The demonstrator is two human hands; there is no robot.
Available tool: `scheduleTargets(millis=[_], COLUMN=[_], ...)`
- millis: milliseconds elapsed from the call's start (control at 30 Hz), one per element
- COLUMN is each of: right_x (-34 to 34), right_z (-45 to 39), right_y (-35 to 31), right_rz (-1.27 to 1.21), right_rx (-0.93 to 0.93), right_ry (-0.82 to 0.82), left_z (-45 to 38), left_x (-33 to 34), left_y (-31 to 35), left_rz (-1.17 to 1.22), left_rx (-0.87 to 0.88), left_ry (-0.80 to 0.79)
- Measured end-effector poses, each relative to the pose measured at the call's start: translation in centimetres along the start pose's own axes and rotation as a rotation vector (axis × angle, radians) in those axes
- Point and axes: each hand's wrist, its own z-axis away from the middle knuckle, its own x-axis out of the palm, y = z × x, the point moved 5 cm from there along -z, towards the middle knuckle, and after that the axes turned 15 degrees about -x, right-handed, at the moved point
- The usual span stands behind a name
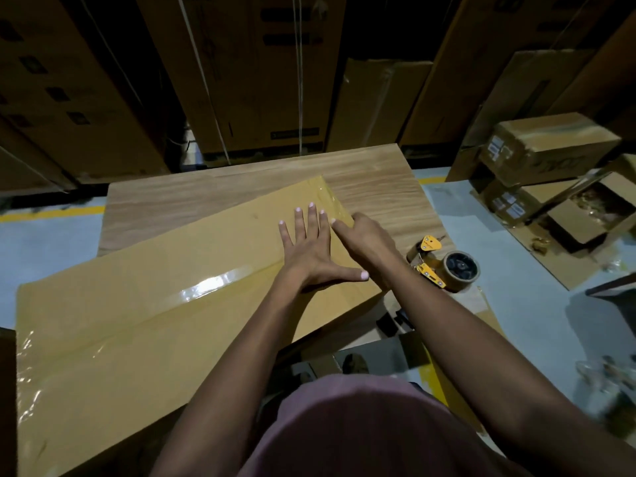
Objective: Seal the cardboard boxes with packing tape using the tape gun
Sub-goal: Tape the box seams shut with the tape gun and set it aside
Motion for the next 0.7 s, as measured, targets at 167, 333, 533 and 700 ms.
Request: scheduleTargets(millis=[167, 333, 533, 700], right_x=[-0.4, 0.1, -0.2, -1.9], right_z=[-1.1, 2.4, 7.7, 5.4], right_y=[-1.8, 0.8, 4.1, 1.9], right_rz=[-0.086, -0.094, -0.132, -0.094], right_rx=[-0.002, 0.021, 0.097, 0.11], right_ry=[0.021, 0.006, -0.027, -0.086], left_z=[0.2, 0.2, 0.0, 0.0], left_x=[-0.2, 0.1, 0.4, 0.1], left_y=[-0.2, -0.3, -0.3, -0.1], left_rz=[-0.003, -0.024, -0.012, -0.047], left_rx=[0.031, 0.015, 0.021, 0.02], left_ry=[-0.005, 0.047, 0.06, 0.014])
